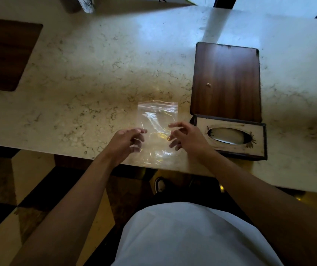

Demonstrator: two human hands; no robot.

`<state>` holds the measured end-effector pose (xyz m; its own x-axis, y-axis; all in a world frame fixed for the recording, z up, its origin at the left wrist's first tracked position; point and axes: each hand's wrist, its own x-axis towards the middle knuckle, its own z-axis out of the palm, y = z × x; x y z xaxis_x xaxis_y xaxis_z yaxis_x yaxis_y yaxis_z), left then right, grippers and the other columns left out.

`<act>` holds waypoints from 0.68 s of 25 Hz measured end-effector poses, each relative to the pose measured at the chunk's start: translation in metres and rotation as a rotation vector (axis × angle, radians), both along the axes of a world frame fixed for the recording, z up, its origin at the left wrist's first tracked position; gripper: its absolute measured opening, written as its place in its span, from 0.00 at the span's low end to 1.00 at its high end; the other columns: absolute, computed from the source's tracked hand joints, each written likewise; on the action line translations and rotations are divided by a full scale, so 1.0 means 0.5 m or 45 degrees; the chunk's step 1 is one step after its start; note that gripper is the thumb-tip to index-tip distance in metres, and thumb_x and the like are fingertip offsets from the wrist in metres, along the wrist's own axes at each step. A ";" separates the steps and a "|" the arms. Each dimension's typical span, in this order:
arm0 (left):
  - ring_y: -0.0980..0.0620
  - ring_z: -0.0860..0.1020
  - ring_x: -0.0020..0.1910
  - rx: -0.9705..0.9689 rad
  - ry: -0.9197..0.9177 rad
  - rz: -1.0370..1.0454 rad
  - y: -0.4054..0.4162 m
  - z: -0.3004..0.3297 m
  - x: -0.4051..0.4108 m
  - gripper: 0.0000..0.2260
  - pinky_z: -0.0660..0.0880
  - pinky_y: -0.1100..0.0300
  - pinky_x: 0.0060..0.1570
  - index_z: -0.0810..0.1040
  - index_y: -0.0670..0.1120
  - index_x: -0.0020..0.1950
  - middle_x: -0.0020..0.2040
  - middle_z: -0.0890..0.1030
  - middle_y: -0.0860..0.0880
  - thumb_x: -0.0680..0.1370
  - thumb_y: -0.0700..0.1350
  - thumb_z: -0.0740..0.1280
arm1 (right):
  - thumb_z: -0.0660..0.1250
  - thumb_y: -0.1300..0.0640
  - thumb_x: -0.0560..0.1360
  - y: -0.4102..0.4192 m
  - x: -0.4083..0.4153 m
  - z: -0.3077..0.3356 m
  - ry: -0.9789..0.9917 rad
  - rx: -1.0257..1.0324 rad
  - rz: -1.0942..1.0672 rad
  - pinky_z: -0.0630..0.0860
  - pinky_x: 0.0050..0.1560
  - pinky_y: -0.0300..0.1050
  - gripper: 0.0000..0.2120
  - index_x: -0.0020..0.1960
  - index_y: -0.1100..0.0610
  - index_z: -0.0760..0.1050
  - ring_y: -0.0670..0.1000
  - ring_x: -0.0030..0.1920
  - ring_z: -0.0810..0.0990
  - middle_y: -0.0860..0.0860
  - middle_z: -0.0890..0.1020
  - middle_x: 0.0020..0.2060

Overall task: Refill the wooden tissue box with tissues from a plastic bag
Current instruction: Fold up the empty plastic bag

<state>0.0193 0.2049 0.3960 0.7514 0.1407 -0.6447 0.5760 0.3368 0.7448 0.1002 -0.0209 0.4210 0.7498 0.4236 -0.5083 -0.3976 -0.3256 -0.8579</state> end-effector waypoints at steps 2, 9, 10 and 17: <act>0.48 0.74 0.31 0.009 -0.086 -0.066 -0.014 0.013 0.017 0.09 0.74 0.58 0.30 0.83 0.39 0.55 0.36 0.79 0.45 0.82 0.37 0.63 | 0.63 0.58 0.82 -0.031 0.012 0.018 -0.137 0.021 -0.013 0.80 0.34 0.45 0.10 0.62 0.55 0.77 0.52 0.35 0.85 0.55 0.85 0.40; 0.47 0.77 0.25 -0.157 -0.315 -0.205 -0.102 0.064 0.085 0.11 0.76 0.55 0.27 0.86 0.43 0.51 0.34 0.81 0.43 0.81 0.35 0.63 | 0.63 0.60 0.82 -0.173 0.014 0.054 -0.229 0.261 -0.307 0.82 0.41 0.44 0.12 0.57 0.49 0.83 0.50 0.42 0.83 0.52 0.85 0.44; 0.48 0.79 0.27 -0.182 -0.325 -0.215 -0.121 0.070 0.094 0.13 0.78 0.55 0.29 0.86 0.43 0.47 0.35 0.83 0.44 0.80 0.33 0.62 | 0.63 0.61 0.82 -0.194 0.011 0.058 -0.207 0.291 -0.339 0.82 0.44 0.44 0.12 0.56 0.51 0.84 0.52 0.45 0.84 0.53 0.86 0.46; 0.47 0.85 0.41 -0.344 -0.211 -0.239 -0.283 0.103 0.125 0.13 0.82 0.53 0.38 0.86 0.37 0.44 0.46 0.86 0.41 0.71 0.41 0.64 | 0.62 0.58 0.73 -0.361 -0.015 0.067 -0.022 0.640 -0.557 0.83 0.47 0.49 0.16 0.55 0.54 0.85 0.57 0.53 0.84 0.54 0.85 0.50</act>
<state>0.0817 0.0635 0.4476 0.8455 -0.1680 -0.5069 0.5251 0.4343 0.7319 0.0925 -0.2012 0.4543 0.9127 0.2606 -0.3149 -0.3871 0.3040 -0.8705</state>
